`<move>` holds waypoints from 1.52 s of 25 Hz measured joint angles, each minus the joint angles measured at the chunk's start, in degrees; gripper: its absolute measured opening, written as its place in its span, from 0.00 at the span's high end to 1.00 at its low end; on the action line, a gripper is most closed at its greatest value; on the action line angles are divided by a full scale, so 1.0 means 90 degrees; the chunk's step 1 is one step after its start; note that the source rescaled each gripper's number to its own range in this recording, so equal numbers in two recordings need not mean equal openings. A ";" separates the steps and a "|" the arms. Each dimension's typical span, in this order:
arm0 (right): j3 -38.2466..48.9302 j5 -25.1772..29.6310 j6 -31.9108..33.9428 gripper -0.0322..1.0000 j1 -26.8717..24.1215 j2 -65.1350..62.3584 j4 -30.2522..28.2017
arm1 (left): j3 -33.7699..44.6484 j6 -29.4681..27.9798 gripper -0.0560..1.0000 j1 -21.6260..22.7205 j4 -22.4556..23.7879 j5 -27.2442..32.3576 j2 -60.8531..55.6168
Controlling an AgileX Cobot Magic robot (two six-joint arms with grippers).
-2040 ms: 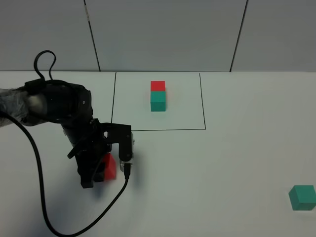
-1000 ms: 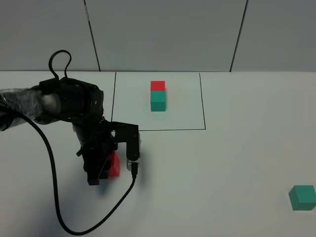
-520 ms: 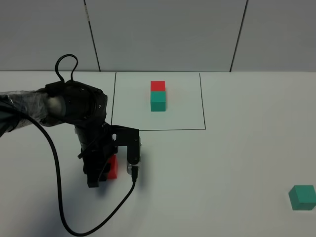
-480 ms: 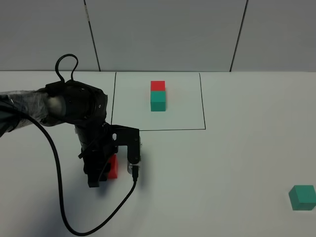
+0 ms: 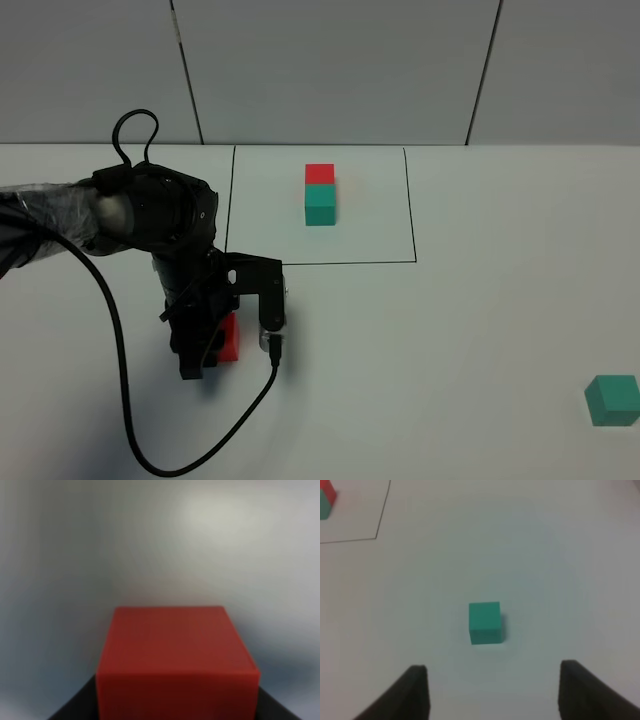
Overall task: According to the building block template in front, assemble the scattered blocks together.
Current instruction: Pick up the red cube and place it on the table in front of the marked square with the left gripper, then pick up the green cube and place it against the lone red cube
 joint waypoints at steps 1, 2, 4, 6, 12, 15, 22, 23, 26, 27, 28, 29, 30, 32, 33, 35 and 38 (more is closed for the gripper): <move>0.0000 0.0000 0.0000 0.59 0.0000 0.0000 0.0000 | -0.0006 0.0000 0.79 0.0000 0.0000 -0.0023 0.0008; 0.0000 0.0000 0.0000 0.59 0.0000 0.0000 0.0000 | -0.0006 0.0000 0.67 0.0000 -0.0006 -0.0033 0.0008; 0.0000 0.0000 0.0000 0.59 0.0000 0.0000 0.0000 | -0.0006 -0.0014 0.44 0.0000 -0.0019 -0.0033 0.0008; 0.0000 0.0000 0.0000 0.59 0.0000 0.0000 0.0000 | -0.0006 -0.0122 0.22 0.0000 -0.0019 -0.0051 0.0008; 0.0000 0.0000 0.0000 0.59 0.0000 0.0000 0.0000 | -0.0006 -0.0751 0.00 0.0000 0.0326 -0.0073 0.0019; 0.0000 0.0000 0.0000 0.59 0.0000 0.0000 0.0000 | -0.0006 -0.0820 0.01 0.0000 0.0431 0.0065 0.0019; 0.0000 0.0000 0.0000 0.59 0.0000 0.0000 0.0000 | -0.0001 -0.0861 0.02 0.0000 0.0430 0.0195 -0.0110; 0.0000 0.0000 0.0000 0.59 0.0000 0.0000 0.0000 | -0.0001 -0.0861 0.02 0.0000 0.0430 0.0217 -0.0195; 0.0000 0.0000 0.0000 0.59 0.0000 0.0000 0.0000 | -0.0001 -0.0874 0.03 0.0000 0.0395 0.0450 -0.0467; 0.0000 0.0000 0.0000 0.59 0.0000 0.0000 0.0000 | -0.0001 -0.0874 0.03 0.0000 0.0355 0.0559 -0.0562; 0.0000 0.0000 0.0000 0.59 0.0000 0.0000 0.0000 | 0.0005 -0.0874 0.03 0.0000 0.0279 0.0651 -0.0661; 0.0000 0.0000 0.0000 0.59 0.0000 0.0000 0.0000 | 0.0005 -0.0874 0.03 0.0000 0.0194 0.0709 -0.0754; 0.0000 0.0000 0.0000 0.59 0.0000 0.0000 0.0000 | 0.0005 -0.0874 0.03 0.0000 0.0071 0.0762 -0.0875; 0.0000 0.0000 0.0000 0.59 0.0000 0.0000 0.0000 | 0.0005 -0.0899 0.04 0.0000 -0.0120 0.0821 -0.1140; 0.0000 0.0000 0.0000 0.59 0.0000 0.0000 0.0000 | 0.0005 -0.0927 0.04 -0.0004 -0.0182 0.0820 -0.1251; 0.0000 0.0000 0.0000 0.59 0.0000 0.0000 0.0000 | 0.0005 -0.1002 0.05 -0.0004 -0.0230 0.0825 -0.1501; 0.0000 0.0000 0.0000 0.59 0.0000 0.0000 0.0000 | 0.0005 -0.1266 0.06 0.0010 -0.0237 0.0840 -0.1746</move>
